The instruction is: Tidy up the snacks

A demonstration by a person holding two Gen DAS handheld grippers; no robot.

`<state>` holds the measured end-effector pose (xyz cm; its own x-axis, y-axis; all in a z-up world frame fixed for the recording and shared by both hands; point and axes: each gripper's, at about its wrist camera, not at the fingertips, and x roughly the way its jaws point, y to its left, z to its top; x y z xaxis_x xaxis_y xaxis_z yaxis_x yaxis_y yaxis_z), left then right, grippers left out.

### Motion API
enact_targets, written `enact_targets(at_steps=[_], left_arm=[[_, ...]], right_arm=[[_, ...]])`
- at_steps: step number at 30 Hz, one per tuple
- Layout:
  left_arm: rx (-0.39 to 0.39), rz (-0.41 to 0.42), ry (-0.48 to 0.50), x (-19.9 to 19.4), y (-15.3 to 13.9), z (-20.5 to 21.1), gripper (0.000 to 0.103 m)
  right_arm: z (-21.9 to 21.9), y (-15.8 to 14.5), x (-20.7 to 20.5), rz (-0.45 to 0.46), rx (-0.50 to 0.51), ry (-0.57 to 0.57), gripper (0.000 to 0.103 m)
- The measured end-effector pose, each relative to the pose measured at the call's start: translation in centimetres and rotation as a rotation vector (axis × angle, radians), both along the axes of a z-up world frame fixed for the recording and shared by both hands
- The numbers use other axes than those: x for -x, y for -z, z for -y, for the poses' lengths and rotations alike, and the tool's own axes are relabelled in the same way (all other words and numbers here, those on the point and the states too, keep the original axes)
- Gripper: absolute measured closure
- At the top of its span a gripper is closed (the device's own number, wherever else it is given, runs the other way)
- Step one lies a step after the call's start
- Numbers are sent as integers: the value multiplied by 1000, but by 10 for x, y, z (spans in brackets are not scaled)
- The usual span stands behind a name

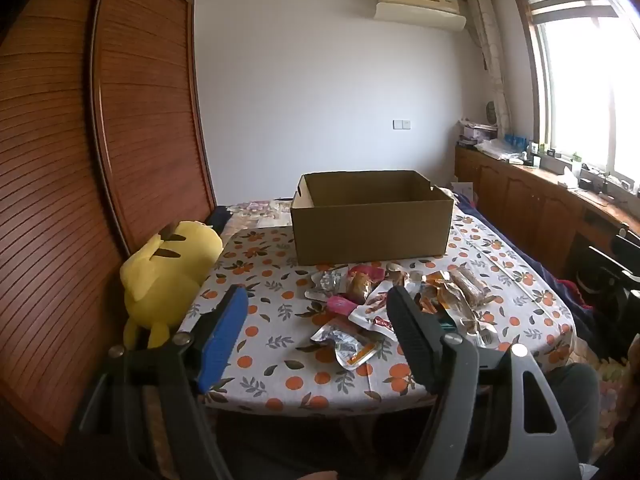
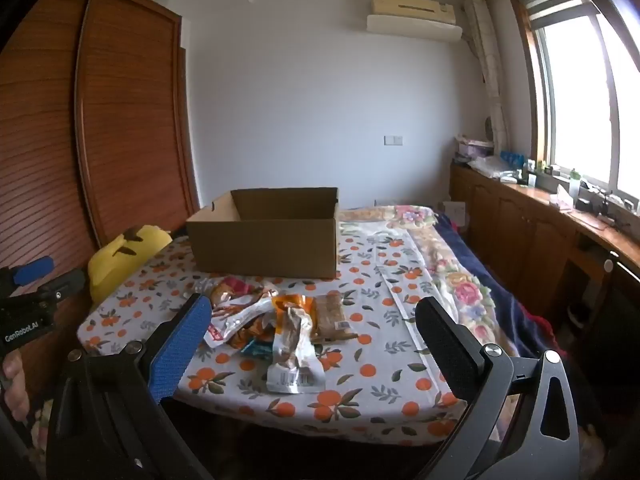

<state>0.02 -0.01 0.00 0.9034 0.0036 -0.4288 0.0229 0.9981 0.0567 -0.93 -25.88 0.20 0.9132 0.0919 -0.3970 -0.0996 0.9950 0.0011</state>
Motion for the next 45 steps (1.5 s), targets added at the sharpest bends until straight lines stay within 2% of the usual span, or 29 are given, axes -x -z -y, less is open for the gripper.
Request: enact_targets(at_steps=[45], left_arm=[[-4,16,-1,2,-5,1,30]], right_arm=[[-3,0,1,2,5,0,0]])
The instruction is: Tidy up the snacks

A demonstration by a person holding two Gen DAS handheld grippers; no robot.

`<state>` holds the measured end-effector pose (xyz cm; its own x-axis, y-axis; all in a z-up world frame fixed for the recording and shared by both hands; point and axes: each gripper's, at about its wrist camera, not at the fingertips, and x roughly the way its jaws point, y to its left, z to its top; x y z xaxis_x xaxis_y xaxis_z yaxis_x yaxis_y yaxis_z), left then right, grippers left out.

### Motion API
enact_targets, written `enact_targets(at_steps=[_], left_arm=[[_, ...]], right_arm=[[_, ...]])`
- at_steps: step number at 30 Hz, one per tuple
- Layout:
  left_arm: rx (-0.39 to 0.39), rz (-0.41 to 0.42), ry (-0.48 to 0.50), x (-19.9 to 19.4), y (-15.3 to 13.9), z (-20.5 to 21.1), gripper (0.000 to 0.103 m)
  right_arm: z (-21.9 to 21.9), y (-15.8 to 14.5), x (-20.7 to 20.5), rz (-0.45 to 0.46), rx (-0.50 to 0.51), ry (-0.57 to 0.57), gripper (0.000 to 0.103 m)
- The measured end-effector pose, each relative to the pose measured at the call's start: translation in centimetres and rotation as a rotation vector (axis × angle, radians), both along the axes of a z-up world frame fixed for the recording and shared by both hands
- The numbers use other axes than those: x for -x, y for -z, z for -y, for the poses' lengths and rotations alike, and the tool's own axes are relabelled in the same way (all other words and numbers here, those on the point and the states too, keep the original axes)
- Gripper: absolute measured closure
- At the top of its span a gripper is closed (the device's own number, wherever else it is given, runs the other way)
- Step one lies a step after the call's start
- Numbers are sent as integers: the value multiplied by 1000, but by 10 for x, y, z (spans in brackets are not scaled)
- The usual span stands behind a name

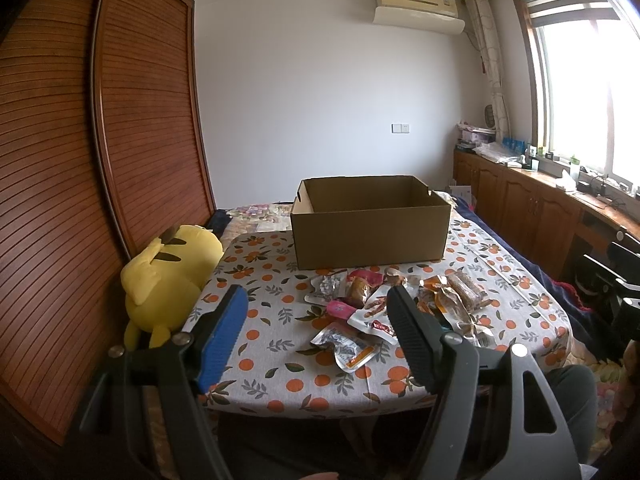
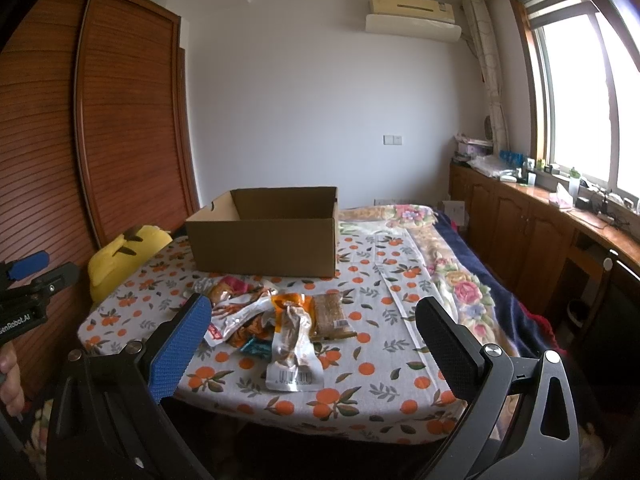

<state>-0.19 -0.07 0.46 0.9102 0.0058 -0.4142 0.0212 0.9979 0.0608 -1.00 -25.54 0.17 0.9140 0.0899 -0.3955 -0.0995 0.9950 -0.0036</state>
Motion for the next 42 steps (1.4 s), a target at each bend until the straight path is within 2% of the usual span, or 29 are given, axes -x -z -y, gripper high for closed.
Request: enact_targets(at_steps=[29,42], left_arm=[[3,-1,5,0,-2,1,30],[-7,-36,12,-1,8,5,30]], right_arm=[[3,1,1,0,-4,5,0],[2,4,4,-14,-5,0,0]])
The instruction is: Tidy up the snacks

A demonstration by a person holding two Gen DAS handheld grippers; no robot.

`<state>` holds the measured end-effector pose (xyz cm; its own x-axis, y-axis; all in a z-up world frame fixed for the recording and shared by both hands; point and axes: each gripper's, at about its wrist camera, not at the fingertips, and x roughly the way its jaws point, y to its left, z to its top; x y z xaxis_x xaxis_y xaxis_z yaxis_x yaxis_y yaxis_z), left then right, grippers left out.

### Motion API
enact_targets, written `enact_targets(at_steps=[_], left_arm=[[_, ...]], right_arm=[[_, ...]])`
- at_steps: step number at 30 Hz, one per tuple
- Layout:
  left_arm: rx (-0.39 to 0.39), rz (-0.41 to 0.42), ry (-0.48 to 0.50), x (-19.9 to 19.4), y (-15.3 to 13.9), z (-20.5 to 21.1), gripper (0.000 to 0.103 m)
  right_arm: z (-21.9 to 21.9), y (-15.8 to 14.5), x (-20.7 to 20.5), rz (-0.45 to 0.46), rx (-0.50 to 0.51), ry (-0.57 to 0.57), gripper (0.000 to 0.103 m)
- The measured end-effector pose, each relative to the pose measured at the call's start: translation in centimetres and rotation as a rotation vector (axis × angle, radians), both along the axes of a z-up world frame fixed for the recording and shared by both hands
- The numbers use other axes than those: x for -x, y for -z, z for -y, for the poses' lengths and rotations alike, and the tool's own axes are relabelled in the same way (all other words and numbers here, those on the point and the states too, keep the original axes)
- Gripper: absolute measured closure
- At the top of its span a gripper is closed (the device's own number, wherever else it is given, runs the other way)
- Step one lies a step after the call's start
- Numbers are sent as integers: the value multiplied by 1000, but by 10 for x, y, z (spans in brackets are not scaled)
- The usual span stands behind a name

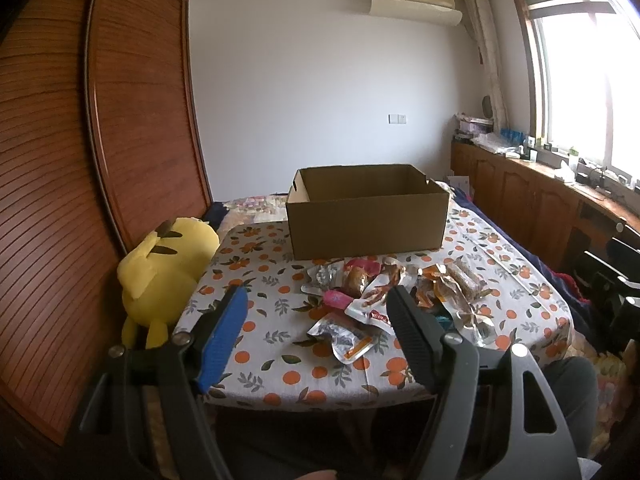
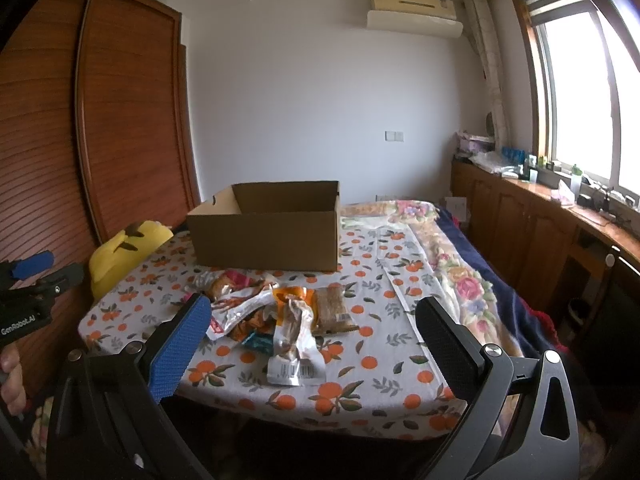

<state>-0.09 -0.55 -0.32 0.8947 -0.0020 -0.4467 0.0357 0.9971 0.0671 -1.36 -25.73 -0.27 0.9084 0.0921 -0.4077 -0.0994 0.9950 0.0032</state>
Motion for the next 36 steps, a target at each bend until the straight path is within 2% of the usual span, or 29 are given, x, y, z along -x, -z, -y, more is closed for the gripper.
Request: enact_targets(at_steps=[10,15,22,28,32,36], left_arm=[[6,-78,41,-27,30,-3,30],[7,-113,67,-53,51,-4,30],[-5,-203,113,-94,84,-2,30],[32,-302,158,-127,101,-5,30],[29,-334,142,-139,110,-3,30],[71,-390,130,-147,126,-5,32]], right_arm=[[1,18,-18,-51,2,-18,0],[1,36,-41,-86,8,-40,0],[0,66,-82,-147,37,-95,0],[5,86,-108,-202,17,-129,0],[8,94,-118,-235,-15,-153,0],[5,103,-126,-269,-23,-180,1]])
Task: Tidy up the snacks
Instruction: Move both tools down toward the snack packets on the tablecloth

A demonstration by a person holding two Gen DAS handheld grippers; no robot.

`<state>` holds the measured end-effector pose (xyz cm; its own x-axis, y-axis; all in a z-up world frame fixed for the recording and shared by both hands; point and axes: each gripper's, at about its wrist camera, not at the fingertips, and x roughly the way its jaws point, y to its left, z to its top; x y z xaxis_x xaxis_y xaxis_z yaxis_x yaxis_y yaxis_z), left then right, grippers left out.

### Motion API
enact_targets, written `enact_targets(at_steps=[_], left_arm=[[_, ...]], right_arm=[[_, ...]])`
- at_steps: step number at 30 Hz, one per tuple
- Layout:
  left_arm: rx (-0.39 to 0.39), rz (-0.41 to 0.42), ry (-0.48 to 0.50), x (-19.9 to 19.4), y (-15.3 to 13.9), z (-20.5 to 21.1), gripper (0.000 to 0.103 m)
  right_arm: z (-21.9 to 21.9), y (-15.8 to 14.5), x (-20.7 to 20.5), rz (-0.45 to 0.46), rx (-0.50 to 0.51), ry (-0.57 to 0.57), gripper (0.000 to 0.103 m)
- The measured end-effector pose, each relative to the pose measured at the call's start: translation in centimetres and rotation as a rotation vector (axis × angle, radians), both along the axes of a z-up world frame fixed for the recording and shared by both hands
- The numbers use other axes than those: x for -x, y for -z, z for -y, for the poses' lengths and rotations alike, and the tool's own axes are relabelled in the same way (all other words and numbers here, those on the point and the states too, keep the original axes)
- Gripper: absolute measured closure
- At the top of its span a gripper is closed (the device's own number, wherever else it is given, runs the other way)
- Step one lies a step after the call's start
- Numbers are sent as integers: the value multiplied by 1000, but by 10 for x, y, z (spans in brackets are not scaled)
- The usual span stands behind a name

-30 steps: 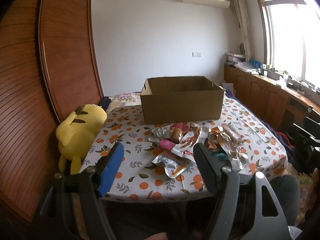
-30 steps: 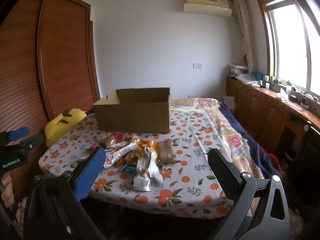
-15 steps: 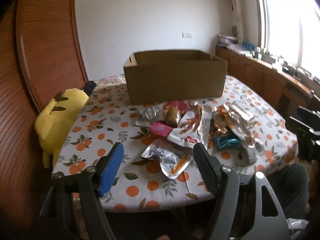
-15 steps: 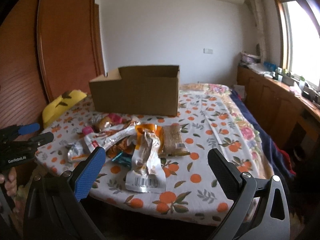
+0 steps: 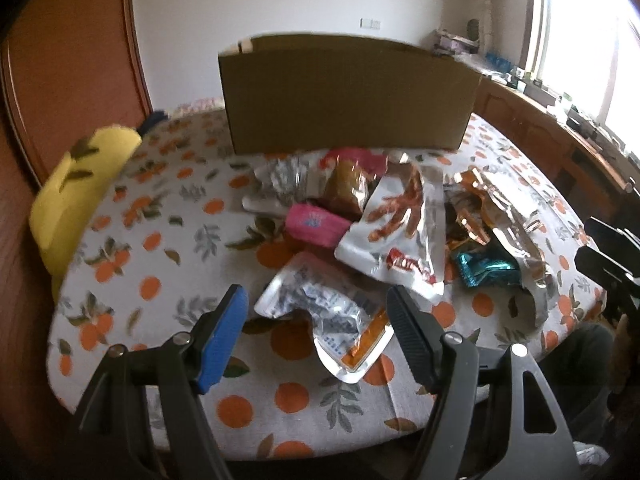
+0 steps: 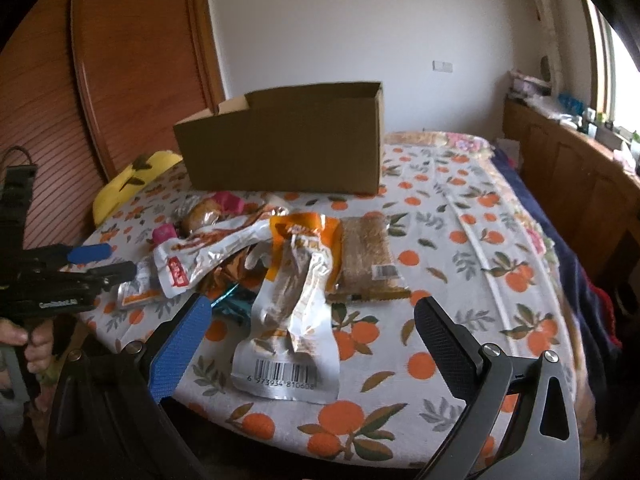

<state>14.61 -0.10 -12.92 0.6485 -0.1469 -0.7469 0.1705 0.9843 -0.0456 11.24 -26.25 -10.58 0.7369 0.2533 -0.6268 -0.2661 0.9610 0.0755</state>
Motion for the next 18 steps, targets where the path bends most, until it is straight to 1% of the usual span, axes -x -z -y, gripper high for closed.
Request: enact_targets(at_steps=[1,3,5,8,12,14,18], left_arm=[[7,-11,-5,-2,3,-1,34],[19,-33,-16,-4,9,-2,44],[40,-51,-21,-5,15,-4,46],[40,-48,-18,-5,15,-2,46],[46,-62,-28,-6,14,-7,46],[43,-49,-44,-2,9,-12,45],[99,-71,-55,3,8,-22,45]], right_arm=[[-1,2,-1,-6,-3,-4,1],[-3,4,-2,-10,-9,-12,1],[-7,6,-3,-12,-10,-22,1],[-12,9,-5,-19,-3,-47,1],[-16,16,-9,-44,6,-68,1],[-15,19,-10,-52,0,-67,1],[-14,22,-9,-58,-9,-65,1]])
